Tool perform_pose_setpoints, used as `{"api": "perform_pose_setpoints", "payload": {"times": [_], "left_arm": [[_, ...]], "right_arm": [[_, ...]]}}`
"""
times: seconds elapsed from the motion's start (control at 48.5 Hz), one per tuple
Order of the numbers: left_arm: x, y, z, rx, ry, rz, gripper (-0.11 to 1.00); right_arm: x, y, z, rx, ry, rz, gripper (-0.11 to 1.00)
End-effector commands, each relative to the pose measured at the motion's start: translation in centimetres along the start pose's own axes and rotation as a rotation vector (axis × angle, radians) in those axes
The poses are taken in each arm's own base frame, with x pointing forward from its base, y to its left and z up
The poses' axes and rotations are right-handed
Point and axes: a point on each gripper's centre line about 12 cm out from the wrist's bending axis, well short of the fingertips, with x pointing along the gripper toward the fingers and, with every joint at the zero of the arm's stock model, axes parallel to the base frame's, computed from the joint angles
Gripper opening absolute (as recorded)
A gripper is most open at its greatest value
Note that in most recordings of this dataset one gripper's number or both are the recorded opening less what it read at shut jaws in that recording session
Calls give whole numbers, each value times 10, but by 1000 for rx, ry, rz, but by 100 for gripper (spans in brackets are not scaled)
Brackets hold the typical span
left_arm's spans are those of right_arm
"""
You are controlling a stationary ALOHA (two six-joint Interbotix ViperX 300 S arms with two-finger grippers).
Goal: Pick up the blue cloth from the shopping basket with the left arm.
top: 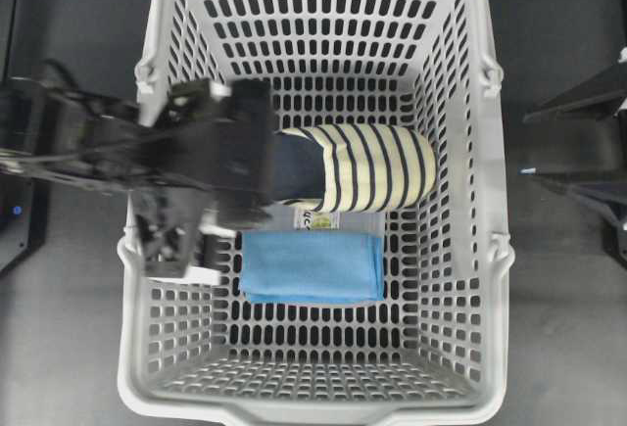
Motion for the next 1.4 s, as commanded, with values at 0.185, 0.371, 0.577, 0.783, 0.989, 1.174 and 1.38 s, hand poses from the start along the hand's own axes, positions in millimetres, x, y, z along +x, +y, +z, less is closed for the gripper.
{"api": "perform_pose_setpoints", "payload": {"times": [0.185, 0.371, 0.577, 0.783, 0.989, 1.174, 1.38], "left_arm": [[47, -15, 21, -2, 162, -13, 84], [88, -23, 11, -3, 241, -19, 90], [122, -33, -12, -16, 330, -21, 90], [151, -34, -41, -22, 372, -19, 90], [158, -34, -49, -26, 346, -22, 89], [160, -34, -57, -39, 358, -19, 87], [160, -35, -57, -62, 349, -17, 59]], "right_arm": [[0, -3, 10, 2, -32, -16, 77], [0, -5, 15, 1, -66, -24, 77], [-1, -5, 13, 0, -74, -24, 76], [-3, -5, 14, 1, -97, -24, 76], [-3, -5, 11, 7, -97, -24, 76], [-3, -5, 11, 8, -102, -22, 76], [-3, -5, 12, 8, -120, -23, 76]]}}
